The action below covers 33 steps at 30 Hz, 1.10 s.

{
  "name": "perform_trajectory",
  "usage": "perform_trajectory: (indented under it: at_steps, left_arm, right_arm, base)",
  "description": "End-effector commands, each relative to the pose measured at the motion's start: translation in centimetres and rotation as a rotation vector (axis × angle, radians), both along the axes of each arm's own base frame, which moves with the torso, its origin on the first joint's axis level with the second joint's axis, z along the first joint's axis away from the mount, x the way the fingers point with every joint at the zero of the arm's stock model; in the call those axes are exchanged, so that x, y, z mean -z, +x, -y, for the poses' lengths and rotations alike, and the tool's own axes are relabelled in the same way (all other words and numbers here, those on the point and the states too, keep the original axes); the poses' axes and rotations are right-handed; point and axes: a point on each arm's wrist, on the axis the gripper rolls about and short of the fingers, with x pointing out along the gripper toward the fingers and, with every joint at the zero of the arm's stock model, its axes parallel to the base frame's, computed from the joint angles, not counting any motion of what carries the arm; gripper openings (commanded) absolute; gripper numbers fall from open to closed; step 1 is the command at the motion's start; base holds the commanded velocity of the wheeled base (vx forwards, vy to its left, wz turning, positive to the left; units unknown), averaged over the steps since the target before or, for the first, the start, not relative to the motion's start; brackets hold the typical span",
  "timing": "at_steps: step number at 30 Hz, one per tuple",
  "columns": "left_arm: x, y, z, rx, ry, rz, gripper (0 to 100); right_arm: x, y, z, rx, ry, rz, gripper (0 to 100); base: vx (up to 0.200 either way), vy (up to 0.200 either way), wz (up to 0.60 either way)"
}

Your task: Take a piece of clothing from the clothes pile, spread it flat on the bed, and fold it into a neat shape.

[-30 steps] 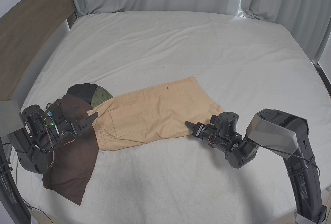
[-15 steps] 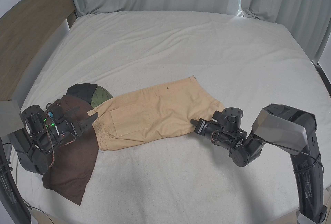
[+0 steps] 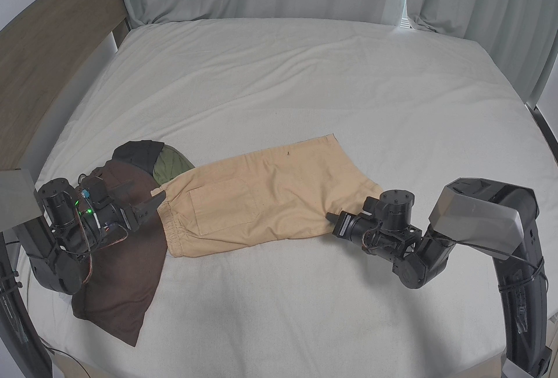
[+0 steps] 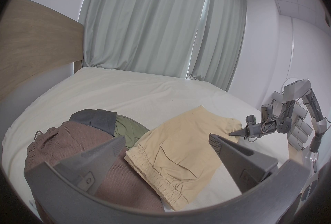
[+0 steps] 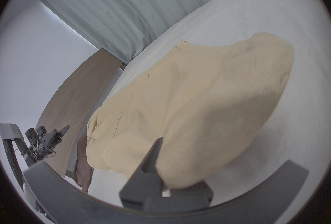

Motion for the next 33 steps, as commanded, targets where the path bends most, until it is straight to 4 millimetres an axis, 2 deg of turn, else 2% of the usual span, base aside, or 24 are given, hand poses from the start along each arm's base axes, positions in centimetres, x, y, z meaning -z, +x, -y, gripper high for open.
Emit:
perform_trajectory:
  at_steps: [1, 7, 14, 19, 20, 26, 31, 33]
  left_arm:
    - [0.2, 0.0, 0.0, 0.000, -0.001, -0.005, 100]
    - [0.2, 0.0, 0.0, 0.001, -0.001, -0.005, 100]
    - [0.0, 0.0, 0.3, 0.064, -0.005, 0.002, 100]
    - [0.0, 0.0, 0.5, 0.078, -0.029, -0.011, 100]
    - [-0.1, -0.1, 0.5, 0.078, -0.047, -0.018, 100]
    - [0.0, 0.0, 0.7, 0.100, -0.056, -0.023, 100]
    - [-0.1, 0.0, 0.8, 0.109, -0.056, -0.022, 100]
    - [0.0, -0.1, 0.9, 0.112, -0.058, -0.028, 100]
  right_arm:
    - [-0.7, -0.7, 0.5, 0.000, -0.012, 0.002, 0]
    - [-1.5, -2.4, 1.2, -0.003, -0.032, -0.022, 0]
    - [-1.6, -5.1, 2.5, -0.008, -0.076, -0.061, 0]
    - [-1.0, -6.5, 3.1, -0.010, -0.084, -0.072, 0]
    - [-0.7, -7.4, 3.5, -0.012, -0.098, -0.083, 0]
    - [0.2, -9.4, 5.2, 0.011, -0.151, -0.100, 0]
    - [0.3, -10.2, 5.8, 0.014, -0.162, -0.108, 0]
    - [0.7, -11.5, 6.4, 0.008, -0.188, -0.124, 0]
  base:
    - [0.000, 0.000, 0.00]
    - [0.000, 0.000, 0.00]
    - [0.000, 0.000, 0.00]
    - [0.000, 0.000, 0.00]
    - [0.000, 0.000, 0.00]
    - [0.000, 0.000, 0.00]
    - [0.000, 0.000, 0.00]
    - [0.000, 0.000, 0.00]
